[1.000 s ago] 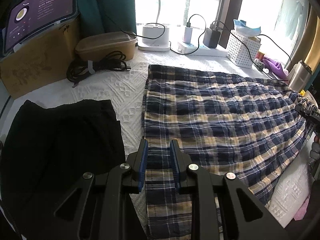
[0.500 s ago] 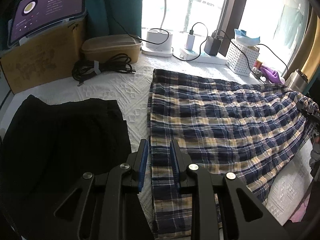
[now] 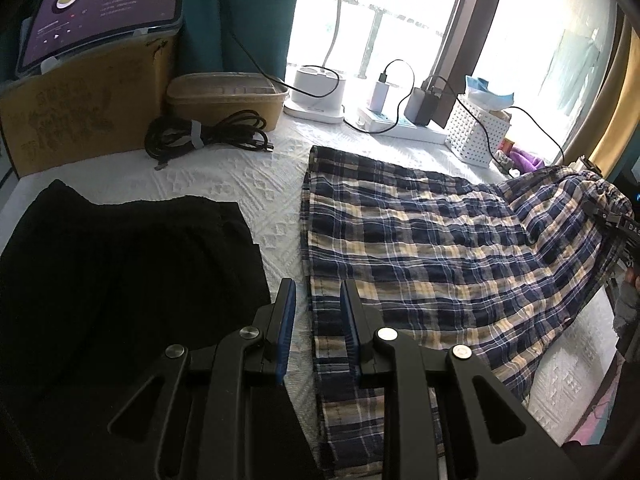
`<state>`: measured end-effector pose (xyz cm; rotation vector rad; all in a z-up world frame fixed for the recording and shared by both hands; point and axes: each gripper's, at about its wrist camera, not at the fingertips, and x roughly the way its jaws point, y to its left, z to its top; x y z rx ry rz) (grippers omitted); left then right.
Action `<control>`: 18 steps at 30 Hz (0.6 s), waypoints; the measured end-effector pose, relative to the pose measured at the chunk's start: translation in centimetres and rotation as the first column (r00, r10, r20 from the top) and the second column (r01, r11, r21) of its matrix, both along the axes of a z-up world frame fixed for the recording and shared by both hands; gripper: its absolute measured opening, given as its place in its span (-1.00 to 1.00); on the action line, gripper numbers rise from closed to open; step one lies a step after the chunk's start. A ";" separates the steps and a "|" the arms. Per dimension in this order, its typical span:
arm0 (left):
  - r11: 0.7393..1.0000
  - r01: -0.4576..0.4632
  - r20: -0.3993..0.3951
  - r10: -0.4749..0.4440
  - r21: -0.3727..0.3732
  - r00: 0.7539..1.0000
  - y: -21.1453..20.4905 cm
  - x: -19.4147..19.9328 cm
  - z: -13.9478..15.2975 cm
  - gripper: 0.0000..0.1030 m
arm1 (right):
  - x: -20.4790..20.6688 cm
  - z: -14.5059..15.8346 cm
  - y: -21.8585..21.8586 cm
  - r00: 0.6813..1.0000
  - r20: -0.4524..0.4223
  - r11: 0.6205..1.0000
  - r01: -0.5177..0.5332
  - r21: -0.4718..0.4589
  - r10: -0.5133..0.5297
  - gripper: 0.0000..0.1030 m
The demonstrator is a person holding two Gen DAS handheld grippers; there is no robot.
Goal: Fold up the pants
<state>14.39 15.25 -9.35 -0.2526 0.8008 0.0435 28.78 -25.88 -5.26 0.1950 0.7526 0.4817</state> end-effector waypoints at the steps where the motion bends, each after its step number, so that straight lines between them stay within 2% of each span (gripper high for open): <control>1: 1.000 -0.001 0.004 0.001 -0.001 1.000 0.2 -0.1 0.0 -0.57 | 0.0 0.1 0.4 1.000 0.001 1.000 -0.004 -0.005 0.004 -0.62; 18: 0.997 -0.070 0.045 0.071 -0.017 0.996 5.8 -3.3 0.9 -0.54 | -0.4 0.4 9.1 0.993 -0.008 0.990 -0.116 -0.079 0.116 -0.62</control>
